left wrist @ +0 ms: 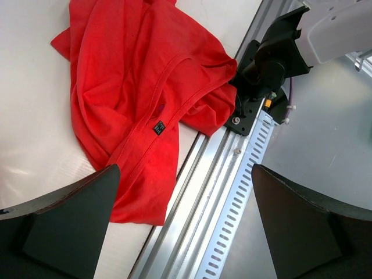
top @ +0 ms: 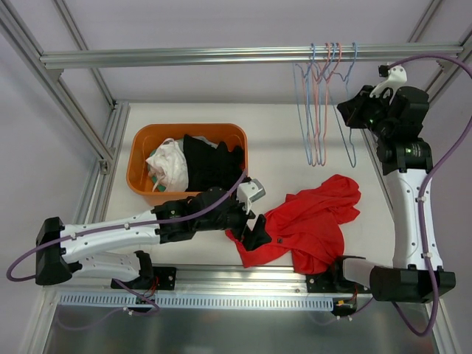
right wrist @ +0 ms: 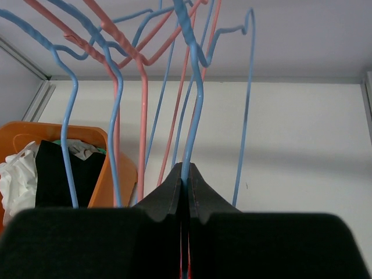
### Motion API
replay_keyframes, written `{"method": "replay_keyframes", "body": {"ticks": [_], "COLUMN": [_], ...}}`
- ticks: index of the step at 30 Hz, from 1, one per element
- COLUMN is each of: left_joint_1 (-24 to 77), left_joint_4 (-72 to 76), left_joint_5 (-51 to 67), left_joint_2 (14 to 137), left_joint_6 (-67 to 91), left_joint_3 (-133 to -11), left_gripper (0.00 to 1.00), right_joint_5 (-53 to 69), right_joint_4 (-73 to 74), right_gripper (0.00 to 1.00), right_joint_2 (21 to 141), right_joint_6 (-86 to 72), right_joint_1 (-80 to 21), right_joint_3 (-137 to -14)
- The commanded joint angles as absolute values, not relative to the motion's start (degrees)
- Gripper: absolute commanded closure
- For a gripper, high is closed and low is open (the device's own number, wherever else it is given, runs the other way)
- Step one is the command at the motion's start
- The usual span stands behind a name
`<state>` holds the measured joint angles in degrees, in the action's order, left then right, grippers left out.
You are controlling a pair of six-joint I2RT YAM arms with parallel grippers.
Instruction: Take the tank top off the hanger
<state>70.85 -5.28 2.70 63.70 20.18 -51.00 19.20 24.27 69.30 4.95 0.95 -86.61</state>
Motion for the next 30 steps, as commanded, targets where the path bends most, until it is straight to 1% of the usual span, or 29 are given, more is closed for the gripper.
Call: {"method": "replay_keyframes", "body": {"ticks": [1, 2, 3, 4, 5, 6, 7, 8, 10, 13, 14, 16, 17, 19, 21, 23, 27, 30], "left_joint_1": [71.5, 71.5, 71.5, 71.5, 71.5, 71.5, 71.5, 71.5, 71.7, 72.2, 72.4, 73.3, 73.5, 73.9, 74.3, 74.6, 74.8, 75.3], "left_joint_4": [-3.5, -3.4, -3.3, -3.3, -3.3, -3.3, -3.3, -3.3, -3.3, -3.3, -3.2, -3.2, -3.3, -3.3, -3.3, -3.3, -3.8, -4.7], "left_joint_5": [2.0, 2.0, 2.0, 2.2, 2.3, 2.1, 1.8, 1.8, 0.6, 0.4, -1.1, -2.1, -3.5, -4.8, -9.1, -14.0, -16.1, -17.3], "left_joint_2": [67.0, 68.1, 70.6, 72.1, 73.5, 76.6, 78.1, 81.4, 84.7, 91.7, 93.3, 98.7, 102.2, 105.5, 110.5, 114.8, 121.1, 124.6], "left_joint_6": [18.9, 18.6, 18.5, 18.3, 17.8, 17.7, 17.6, 17.1, 16.6, 15.8, 15.6, 15.3, 14.9, 14.3, 14.0, 13.4, 13.0, 14.4], "left_joint_3": [-56.2, -57.0, -58.0, -59.7, -60.6, -61.5, -63.1, -63.9, -66.0, -69.1, -70.0, -73.0, -74.1, -77.6, -80.8, -82.5, -86.7, -86.5], "left_gripper": [0.01, 0.01, 0.01, 0.01, 0.01, 0.01, 0.01, 0.01, 0.01, 0.01, 0.01, 0.01, 0.01, 0.01, 0.01, 0.01, 0.01, 0.01], "right_joint_5": [20.0, 20.0, 19.9, 19.4, 18.5, 17.8, 17.3, 15.6, 12.8, 5.5, 2.0, 0.8, 1.1, 3.3, 5.1, 8.5, 12.3, 13.2], "right_joint_4": [20.6, 20.6, 20.7, 20.7, 20.9, 21.7, 22.5, 25.1, 28.2, 33.6, 34.4, 35.4, 36.0, 36.6, 37.1, 37.5, 39.8, 40.1], "right_gripper": [0.99, 0.93, 0.68, 0.53, 0.45, 0.28, 0.16, 0.01, 0.01, 0.01, 0.01, 0.01, 0.01, 0.01, 0.0, 0.0, 0.01, 0.01], "right_joint_2": [67.2, 67.0, 66.6, 65.8, 65.0, 64.3, 62.5, 61.6, 59.3, 52.4, 47.9, 43.2, 39.2, 35.8, 31.6, 29.5, 27.6, 26.2], "right_joint_6": [3.8, 3.8, 3.8, 3.8, 3.8, 3.9, 4.0, 4.7, 5.4, 6.7, 6.8, 7.3, 7.4, 7.4, 7.3, 7.2, 8.1, 8.6], "right_joint_1": [1.2, 1.2, 1.2, 1.3, 1.5, 1.7, 1.8, 2.4, 2.6, 3.0, 3.0, 3.0, 3.0, 3.0, 2.9, 2.9, 2.9, 2.9], "right_joint_3": [-85.0, -84.6, -84.4, -84.2, -84.0, -83.8, -83.9, -84.2, -84.8, -84.1, -83.5, -81.2, -80.7, -79.4, -78.7, -78.2, -79.6, -80.0]}}
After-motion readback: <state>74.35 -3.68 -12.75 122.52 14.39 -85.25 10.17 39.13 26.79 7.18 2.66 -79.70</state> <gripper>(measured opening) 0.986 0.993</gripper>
